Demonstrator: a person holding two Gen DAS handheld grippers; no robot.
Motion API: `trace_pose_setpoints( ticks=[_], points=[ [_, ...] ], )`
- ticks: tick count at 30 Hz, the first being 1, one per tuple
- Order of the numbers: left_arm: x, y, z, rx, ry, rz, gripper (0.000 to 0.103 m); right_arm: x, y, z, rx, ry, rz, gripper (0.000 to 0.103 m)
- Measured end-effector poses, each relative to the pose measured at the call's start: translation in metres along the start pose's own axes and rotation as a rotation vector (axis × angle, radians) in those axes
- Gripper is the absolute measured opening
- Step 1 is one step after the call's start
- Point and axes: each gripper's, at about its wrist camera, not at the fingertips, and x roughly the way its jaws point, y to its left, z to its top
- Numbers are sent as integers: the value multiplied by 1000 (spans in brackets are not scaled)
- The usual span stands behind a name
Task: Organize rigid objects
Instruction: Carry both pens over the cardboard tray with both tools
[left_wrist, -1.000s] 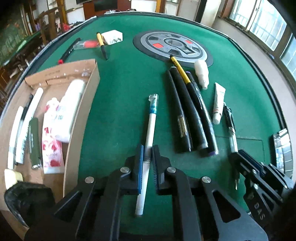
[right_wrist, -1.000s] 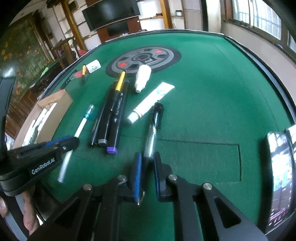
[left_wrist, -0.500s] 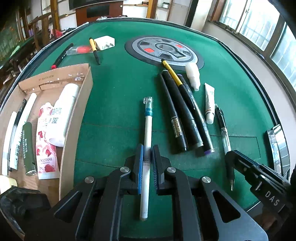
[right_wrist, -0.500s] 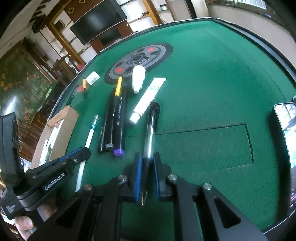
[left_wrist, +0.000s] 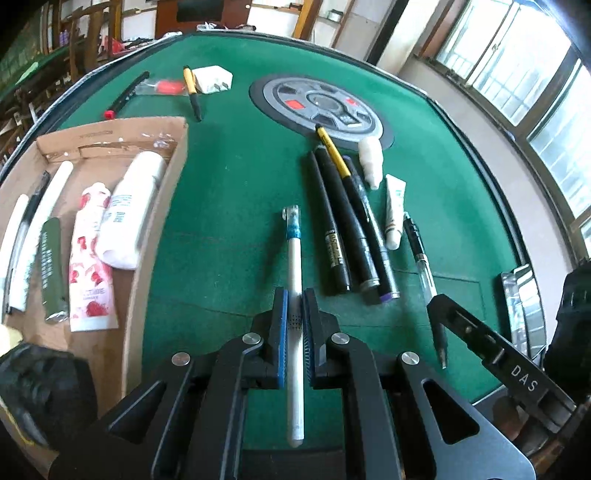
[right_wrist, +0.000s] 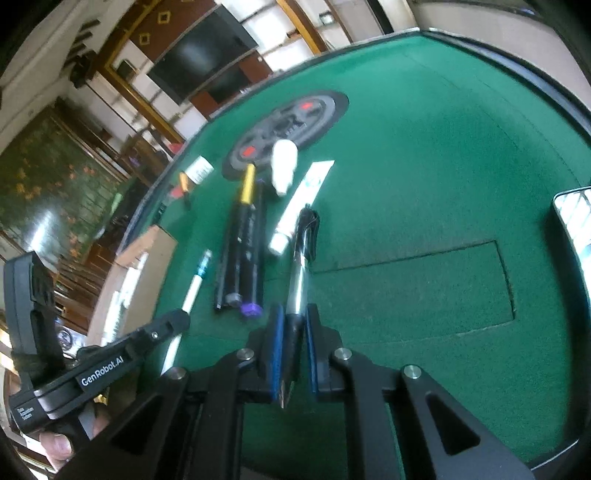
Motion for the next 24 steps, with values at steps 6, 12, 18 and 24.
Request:
trace_pose_setpoints(
  ticks=[6,12,18,24],
  points=[
    [-17,2,-3,-17,-12,-32,7,-17,11,0,-6,-42,46,9],
    [-24,3,-20,-9,11,-11,7,-12,19,-6,-16,-9,18,9],
    [-14,1,-31,37,73,39,7,9,32,-13,-102,68,-135,10],
    [-2,3,-30,34,127,32,7,15,36,-16,-144,91,-188,12]
  ],
)
